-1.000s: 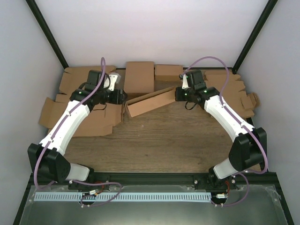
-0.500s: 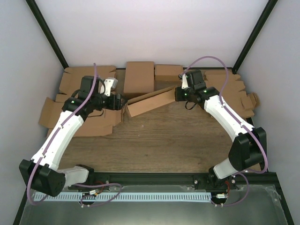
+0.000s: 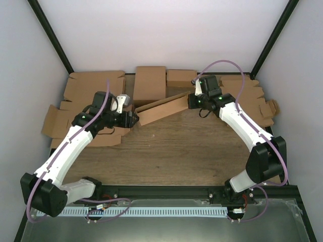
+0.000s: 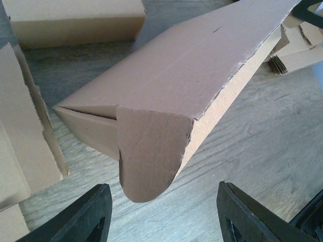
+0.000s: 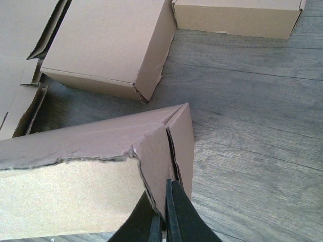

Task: Fold the paper box

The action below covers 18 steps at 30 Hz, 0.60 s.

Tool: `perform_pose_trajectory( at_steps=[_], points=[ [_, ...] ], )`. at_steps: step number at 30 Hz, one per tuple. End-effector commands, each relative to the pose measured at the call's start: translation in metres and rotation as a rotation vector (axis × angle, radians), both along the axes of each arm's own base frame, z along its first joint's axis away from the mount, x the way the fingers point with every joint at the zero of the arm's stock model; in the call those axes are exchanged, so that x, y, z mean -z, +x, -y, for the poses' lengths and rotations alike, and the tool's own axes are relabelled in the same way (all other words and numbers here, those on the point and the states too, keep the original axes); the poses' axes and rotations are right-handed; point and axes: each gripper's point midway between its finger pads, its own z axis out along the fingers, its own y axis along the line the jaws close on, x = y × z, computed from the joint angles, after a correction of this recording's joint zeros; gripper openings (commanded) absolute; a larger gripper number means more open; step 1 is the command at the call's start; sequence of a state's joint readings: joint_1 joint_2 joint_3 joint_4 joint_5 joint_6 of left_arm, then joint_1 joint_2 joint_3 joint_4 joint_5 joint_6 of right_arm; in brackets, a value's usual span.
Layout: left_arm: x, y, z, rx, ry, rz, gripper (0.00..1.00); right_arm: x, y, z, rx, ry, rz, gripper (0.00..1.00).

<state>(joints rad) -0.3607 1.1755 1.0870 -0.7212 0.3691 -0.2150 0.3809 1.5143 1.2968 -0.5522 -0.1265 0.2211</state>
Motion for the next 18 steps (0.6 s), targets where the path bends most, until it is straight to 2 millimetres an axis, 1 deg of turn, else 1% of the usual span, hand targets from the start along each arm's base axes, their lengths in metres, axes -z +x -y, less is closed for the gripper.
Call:
perform_pose_trajectory(
  at_steps=[1, 5, 8, 11, 15, 18],
  points=[
    [0.009, 0.008, 0.007, -0.013, -0.015, -0.002, 0.59, -0.008, 0.005, -0.008, -0.017, 0.013, 0.023, 0.01],
    [0.026, 0.012, 0.006, -0.047, -0.012, -0.034, 0.6, -0.009, 0.005, -0.008, -0.018, 0.016, 0.024, 0.01],
    [0.035, 0.018, 0.006, -0.083, -0.029, -0.042, 0.67, -0.011, 0.005, -0.009, -0.02, 0.022, 0.026, 0.01],
    [0.044, 0.023, 0.01, -0.097, -0.057, -0.058, 0.67, -0.011, 0.004, -0.01, -0.026, 0.022, 0.027, 0.04],
    [0.055, 0.029, 0.017, -0.096, -0.091, -0.093, 0.61, -0.014, 0.003, -0.009, -0.032, 0.018, 0.035, 0.06],
    [0.055, 0.036, 0.018, -0.107, -0.106, -0.095, 0.55, -0.017, 0.0, -0.009, -0.045, 0.018, 0.038, 0.06]
  ],
)
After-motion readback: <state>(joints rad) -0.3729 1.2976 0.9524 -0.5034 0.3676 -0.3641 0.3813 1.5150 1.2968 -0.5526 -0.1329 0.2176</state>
